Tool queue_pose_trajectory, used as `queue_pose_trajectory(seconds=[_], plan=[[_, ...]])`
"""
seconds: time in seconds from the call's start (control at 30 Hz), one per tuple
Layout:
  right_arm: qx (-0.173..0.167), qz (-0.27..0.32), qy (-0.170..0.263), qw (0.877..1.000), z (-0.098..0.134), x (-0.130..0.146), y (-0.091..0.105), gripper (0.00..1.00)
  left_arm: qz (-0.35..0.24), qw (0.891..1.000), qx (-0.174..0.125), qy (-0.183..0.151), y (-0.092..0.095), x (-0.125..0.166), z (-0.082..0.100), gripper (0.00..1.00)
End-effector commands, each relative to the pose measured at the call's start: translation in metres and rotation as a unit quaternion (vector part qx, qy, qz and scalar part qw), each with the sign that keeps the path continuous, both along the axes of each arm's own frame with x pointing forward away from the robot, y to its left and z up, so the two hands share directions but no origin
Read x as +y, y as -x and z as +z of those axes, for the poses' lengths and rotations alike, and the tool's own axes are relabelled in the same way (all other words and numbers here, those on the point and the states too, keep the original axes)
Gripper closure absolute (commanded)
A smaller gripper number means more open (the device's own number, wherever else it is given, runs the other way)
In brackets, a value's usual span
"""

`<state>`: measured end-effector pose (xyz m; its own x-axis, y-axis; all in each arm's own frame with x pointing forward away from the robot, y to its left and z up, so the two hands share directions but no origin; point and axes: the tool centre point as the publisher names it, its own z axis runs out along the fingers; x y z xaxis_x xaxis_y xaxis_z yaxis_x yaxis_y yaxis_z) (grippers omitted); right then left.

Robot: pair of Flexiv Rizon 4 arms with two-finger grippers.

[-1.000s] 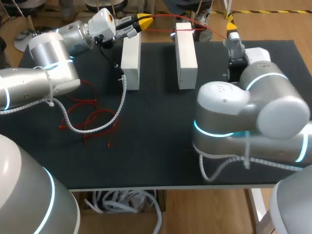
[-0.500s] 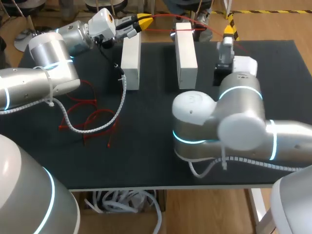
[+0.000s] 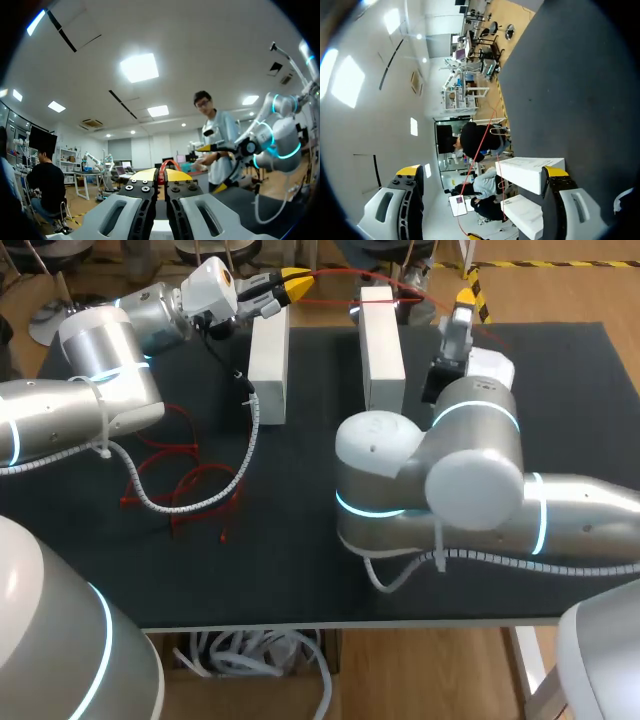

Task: Grab the tape and strap the tape.

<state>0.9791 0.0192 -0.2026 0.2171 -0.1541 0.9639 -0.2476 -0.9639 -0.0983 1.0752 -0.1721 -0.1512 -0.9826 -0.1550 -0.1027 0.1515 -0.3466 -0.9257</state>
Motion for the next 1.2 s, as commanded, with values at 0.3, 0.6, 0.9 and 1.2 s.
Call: queue_pose_trajectory(seconds=[0.3,0.6,0.9,1.2], plan=[[-0.058,-0.004,-0.037,0.998,0.0,-0.019,-0.038,0.0,0.001,1.0,-0.001,0.001,0.0,-0.001,-0.001,1.0],[-0.068,-0.011,-0.056,0.996,-0.001,-0.017,-0.063,0.0,0.001,1.0,-0.001,0.001,0.0,-0.001,-0.001,1.0],[-0.078,0.004,-0.066,0.995,0.007,-0.031,-0.077,0.0,0.001,1.0,-0.001,0.001,0.0,-0.001,-0.001,1.0],[-0.075,0.015,-0.065,0.995,0.01,-0.043,-0.082,0.04,0.001,1.0,-0.001,0.001,0.0,-0.001,-0.001,1.0]])
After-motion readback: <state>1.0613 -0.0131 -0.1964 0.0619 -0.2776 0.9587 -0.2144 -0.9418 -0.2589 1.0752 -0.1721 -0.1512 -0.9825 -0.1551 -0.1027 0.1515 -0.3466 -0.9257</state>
